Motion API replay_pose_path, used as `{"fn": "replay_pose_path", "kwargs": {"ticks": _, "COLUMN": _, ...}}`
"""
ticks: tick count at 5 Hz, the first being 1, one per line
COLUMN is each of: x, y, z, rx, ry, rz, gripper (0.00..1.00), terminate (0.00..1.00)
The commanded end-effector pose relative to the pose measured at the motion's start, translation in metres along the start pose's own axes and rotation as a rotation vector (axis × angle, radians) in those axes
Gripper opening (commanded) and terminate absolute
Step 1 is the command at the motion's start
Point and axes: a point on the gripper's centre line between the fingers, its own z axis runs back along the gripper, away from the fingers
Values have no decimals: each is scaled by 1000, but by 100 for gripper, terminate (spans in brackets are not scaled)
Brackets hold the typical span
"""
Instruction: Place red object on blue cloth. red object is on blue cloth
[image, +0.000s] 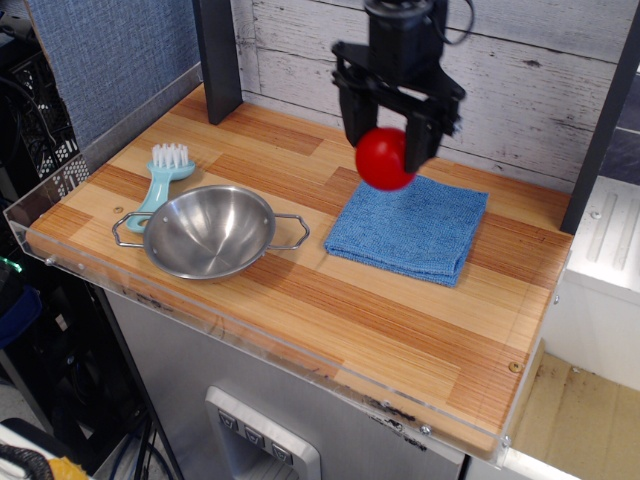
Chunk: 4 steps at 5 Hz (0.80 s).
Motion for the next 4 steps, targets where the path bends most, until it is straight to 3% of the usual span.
{"fn": "replay_pose_path", "kwargs": {"ticks": 1, "x": 16, "y": -4, "z": -15, "rx": 38, "ry": 8, "rz": -2, "gripper": 0, "terminate": 0}}
{"fn": "replay_pose_path", "kwargs": {"ticks": 3, "x": 10, "y": -7, "z": -30, "rx": 38, "ry": 48, "rz": -4, "gripper": 0, "terminate": 0}}
{"fn": "replay_pose_path", "kwargs": {"ticks": 4, "x": 6, "y": -1, "z": -26, "rx": -28, "ry": 39, "rz": -6, "gripper": 100, "terminate": 0}}
